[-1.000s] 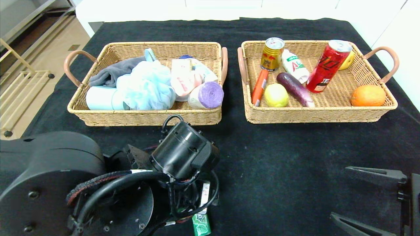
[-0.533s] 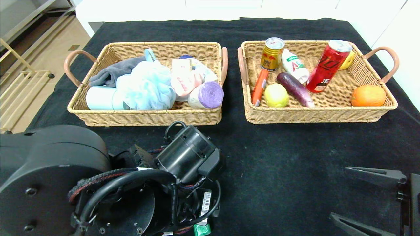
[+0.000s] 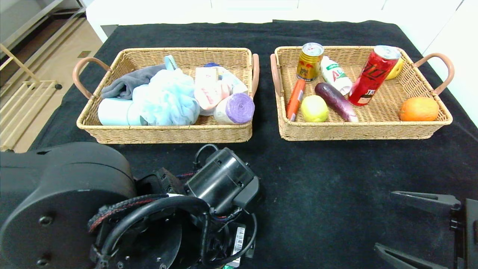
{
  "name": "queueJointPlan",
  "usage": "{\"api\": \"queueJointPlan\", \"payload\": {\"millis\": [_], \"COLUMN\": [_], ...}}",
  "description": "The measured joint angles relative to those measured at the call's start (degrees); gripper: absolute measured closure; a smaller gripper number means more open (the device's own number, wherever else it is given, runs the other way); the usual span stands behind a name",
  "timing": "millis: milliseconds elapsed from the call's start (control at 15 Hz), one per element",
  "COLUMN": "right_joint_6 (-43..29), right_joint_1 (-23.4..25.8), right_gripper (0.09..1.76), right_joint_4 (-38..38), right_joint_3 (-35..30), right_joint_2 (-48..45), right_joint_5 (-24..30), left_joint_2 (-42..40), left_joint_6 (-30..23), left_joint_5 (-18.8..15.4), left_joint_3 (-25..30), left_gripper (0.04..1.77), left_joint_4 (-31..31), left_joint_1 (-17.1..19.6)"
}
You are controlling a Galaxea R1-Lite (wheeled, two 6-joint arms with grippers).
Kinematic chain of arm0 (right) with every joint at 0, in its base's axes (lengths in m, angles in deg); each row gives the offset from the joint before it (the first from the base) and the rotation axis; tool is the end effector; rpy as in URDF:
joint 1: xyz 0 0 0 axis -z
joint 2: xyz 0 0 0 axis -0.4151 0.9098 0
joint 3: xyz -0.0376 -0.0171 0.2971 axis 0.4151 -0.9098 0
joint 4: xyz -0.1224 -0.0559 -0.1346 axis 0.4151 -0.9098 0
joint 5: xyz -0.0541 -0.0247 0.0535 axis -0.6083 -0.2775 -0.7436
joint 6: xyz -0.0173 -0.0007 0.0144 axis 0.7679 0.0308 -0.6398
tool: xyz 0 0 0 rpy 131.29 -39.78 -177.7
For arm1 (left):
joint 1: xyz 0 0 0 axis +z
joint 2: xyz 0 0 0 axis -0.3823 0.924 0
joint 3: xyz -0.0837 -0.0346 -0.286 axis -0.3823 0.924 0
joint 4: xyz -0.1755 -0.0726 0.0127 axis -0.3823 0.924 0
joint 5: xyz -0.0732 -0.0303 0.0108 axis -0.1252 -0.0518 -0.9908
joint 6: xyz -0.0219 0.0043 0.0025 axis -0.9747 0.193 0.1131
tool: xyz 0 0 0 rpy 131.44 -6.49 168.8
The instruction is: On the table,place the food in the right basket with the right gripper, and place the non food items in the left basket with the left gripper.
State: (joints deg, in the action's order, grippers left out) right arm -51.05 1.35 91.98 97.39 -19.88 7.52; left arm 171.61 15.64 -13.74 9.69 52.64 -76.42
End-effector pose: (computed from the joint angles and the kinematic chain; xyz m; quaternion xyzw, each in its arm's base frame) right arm 0.1245 0.0634 0.1853 -0.0963 0.0671 0.4106 0.9042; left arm 0.1741 -0.2263 0.1901 0.0295 0.4699 -0.1085 0.8756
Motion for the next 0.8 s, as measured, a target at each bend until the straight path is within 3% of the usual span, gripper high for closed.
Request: {"api": "queueJointPlan", "payload": {"millis": [267,333,600,800], "right_joint_6": [0.00,0.00,0.00,0.02], "right_joint_1": [0.00,0.00,0.00,0.00], "right_gripper": [0.14,0.14,0.14,0.14], "right_joint_4": [-0.07,-0.05,-0.07,-0.10], "right_joint_3": [-0.01,-0.01,-0.11,-0.11], "right_joint_2": [0.02,0.02,0.11,0.11], "right_joint_5": [0.05,0.02,0.02,0.02], "left_joint_2": [1.07,1.19,1.38,1.44], "left_joint_6": [-0.22,-0.22,-0.22,-0.23], "left_joint_5": [0.04,0.09,0.20,0.20], "left_joint_3": [0.02,0.07,0.29,0.44], "left_gripper": [0.09,0.18,0.80,1.09], "left_joint_4": [0.00,0.00,-0.02,0.04], "left_joint_1": [-0.02,0.01,0.06,0.06]}}
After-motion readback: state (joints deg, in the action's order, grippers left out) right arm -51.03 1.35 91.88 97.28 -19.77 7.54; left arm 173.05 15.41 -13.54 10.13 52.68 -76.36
